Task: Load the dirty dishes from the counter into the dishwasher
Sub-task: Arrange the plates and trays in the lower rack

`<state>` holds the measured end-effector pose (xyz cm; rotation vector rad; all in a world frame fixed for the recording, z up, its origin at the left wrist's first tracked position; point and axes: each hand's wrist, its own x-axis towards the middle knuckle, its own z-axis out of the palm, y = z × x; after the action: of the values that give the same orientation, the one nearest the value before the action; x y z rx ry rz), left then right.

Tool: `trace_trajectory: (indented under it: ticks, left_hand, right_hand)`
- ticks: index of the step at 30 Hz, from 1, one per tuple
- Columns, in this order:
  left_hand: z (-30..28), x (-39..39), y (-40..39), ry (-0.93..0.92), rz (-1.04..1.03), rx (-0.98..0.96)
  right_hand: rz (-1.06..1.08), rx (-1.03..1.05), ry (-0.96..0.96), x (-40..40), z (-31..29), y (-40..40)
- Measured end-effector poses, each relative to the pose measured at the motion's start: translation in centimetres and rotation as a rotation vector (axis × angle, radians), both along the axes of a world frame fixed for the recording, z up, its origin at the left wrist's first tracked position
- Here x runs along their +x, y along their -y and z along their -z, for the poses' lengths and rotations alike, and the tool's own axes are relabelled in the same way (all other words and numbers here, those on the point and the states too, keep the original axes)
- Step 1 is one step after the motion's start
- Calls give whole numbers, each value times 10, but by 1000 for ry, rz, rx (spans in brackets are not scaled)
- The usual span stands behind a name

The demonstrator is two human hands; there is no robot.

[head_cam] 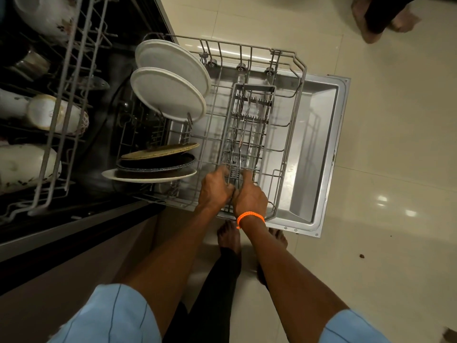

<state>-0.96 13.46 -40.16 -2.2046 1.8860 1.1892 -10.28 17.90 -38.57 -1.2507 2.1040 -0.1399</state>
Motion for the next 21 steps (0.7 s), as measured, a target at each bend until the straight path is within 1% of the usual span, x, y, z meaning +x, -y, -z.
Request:
trace_trajectory:
  ticks: [2, 5, 12, 16, 21]
  left_hand:
    - [1, 0, 2, -2, 6, 40]
    - [2, 1, 6, 4, 29, 65]
    - [7, 5, 3, -27, 11, 68]
    - [8, 6, 2, -28, 6, 62]
    - [7, 7, 3, -46, 7, 70]
  right_hand:
    - [-17, 54, -17, 2, -2, 1]
    - [13, 102, -35, 3, -4, 5]
    - [118, -55, 57, 15, -1, -8]
    - [152, -33, 96, 17, 4, -10]
    - [158, -23, 97, 16, 7, -6]
